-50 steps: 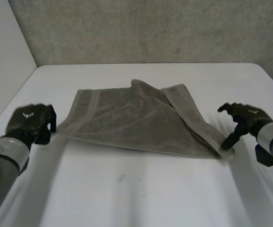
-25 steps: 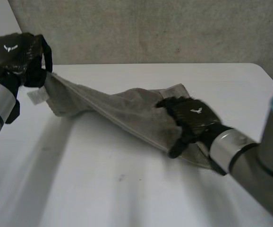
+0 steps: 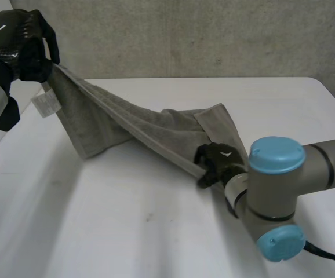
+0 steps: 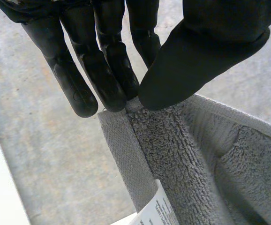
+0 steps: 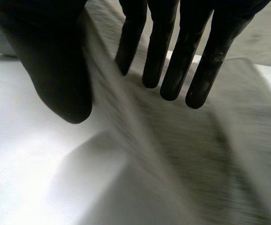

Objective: Fold the towel.

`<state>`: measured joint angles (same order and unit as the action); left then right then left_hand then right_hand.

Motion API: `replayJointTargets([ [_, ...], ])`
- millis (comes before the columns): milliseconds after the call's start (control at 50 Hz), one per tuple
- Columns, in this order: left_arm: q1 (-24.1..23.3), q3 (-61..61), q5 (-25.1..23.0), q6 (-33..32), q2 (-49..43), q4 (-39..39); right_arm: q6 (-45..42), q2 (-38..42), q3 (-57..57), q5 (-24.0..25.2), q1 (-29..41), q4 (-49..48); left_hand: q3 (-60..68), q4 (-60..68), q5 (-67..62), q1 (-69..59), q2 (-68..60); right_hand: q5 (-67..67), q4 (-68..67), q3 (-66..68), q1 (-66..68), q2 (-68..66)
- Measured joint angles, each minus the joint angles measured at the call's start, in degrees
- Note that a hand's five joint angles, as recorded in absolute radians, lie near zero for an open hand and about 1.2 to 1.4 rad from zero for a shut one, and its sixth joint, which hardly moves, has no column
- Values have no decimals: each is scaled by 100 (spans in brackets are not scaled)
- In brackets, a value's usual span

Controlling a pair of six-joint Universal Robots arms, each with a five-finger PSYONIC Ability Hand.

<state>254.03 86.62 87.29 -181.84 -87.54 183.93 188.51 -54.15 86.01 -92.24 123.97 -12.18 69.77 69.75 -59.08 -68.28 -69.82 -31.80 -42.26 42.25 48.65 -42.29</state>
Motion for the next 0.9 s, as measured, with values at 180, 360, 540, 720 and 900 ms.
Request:
replayJointTargets([
  [180, 481, 46, -7, 36, -3, -26, -339, -472, 253, 46, -977, -100, 0, 0, 0, 0, 0, -2205, -2223, 2218, 2551, -2252],
  [360, 650, 105, -13, 143, -40, -83, -468, -997, 470, 811, -1602, -49, 0, 0, 0, 0, 0, -2712, -2713, 2702, 3069, -2702],
  [540, 636, 3, -25, 241, -15, -302, -660, -2120, 153, 1351, -2002, 328, 0, 0, 0, 0, -1, -2745, -2743, 2727, 3100, -2727],
  [720, 597, -575, -34, 302, 264, -851, -1612, -3389, -1263, 1767, -2154, 2138, 0, 0, -4, 0, -2, -2752, -2747, 2727, 3108, -2727],
  [900, 642, -1055, -58, 419, 377, -1258, -2813, -3549, -2231, 1967, -2321, 3654, 0, 1, -19, 0, -2, -2753, -2747, 2730, 3111, -2727],
])
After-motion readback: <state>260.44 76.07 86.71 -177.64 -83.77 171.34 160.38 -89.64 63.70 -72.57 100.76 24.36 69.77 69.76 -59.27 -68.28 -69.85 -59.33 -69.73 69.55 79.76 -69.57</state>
